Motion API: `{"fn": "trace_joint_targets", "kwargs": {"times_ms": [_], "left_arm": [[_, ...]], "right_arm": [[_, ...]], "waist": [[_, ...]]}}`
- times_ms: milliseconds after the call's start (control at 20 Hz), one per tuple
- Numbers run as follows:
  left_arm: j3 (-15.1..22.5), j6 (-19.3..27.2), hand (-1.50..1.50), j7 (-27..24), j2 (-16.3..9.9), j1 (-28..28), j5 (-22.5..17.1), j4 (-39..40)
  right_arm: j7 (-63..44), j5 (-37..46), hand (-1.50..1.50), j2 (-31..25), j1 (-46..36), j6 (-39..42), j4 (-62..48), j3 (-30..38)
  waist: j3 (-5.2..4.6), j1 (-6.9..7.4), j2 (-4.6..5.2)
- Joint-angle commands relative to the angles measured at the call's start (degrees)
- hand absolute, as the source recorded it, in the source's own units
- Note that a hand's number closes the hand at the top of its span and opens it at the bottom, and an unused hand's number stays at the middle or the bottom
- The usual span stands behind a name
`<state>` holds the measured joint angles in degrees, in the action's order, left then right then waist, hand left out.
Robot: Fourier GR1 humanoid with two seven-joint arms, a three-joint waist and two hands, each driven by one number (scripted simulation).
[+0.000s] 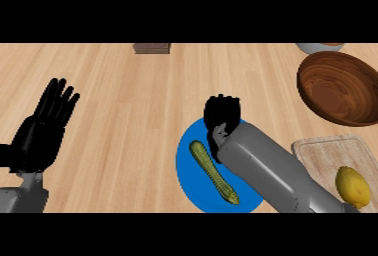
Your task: Pick the sweet potato from the plate and place it in the bowl
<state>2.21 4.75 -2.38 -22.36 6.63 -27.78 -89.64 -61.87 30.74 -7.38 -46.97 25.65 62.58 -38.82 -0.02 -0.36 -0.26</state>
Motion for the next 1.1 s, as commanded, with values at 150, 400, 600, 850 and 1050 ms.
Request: {"fn": "trace_joint_targets", "kwargs": {"times_ms": [150, 400, 600, 850, 1050], "left_arm": [[0.1, 0.3, 0.00, 1.8, 1.0, -1.0, 2.1, -2.9], [-0.2, -0.6, 0.00, -1.6, 3.5, 1.5, 3.3, 1.3], [-2.4, -1.6, 0.00, 0.6, 2.0, 2.6, 2.7, 1.8], [-1.7, -3.1, 0.00, 1.4, 3.4, 0.9, 2.8, 0.9], [-3.9, -3.1, 0.00, 3.8, 2.3, 5.0, 2.3, 1.7]], "right_arm": [[-6.2, 4.8, -1.50, 1.6, 2.2, 3.7, 1.9, 2.1], [-2.1, 8.5, -1.50, 3.4, 4.0, 0.9, -4.1, 2.8], [0.2, 10.9, -1.50, 2.2, 5.0, 1.9, -4.8, 4.6], [2.8, 14.0, -1.50, 4.1, 5.3, 1.0, -10.6, 6.2], [7.4, 15.6, 1.50, 3.8, 1.5, 5.7, -13.3, 6.6]], "waist": [[0.01, 0.60, 0.11], [0.00, 0.59, 0.34], [0.01, 0.51, 0.29], [0.01, 0.73, 0.37], [0.01, 0.74, 0.43]]}}
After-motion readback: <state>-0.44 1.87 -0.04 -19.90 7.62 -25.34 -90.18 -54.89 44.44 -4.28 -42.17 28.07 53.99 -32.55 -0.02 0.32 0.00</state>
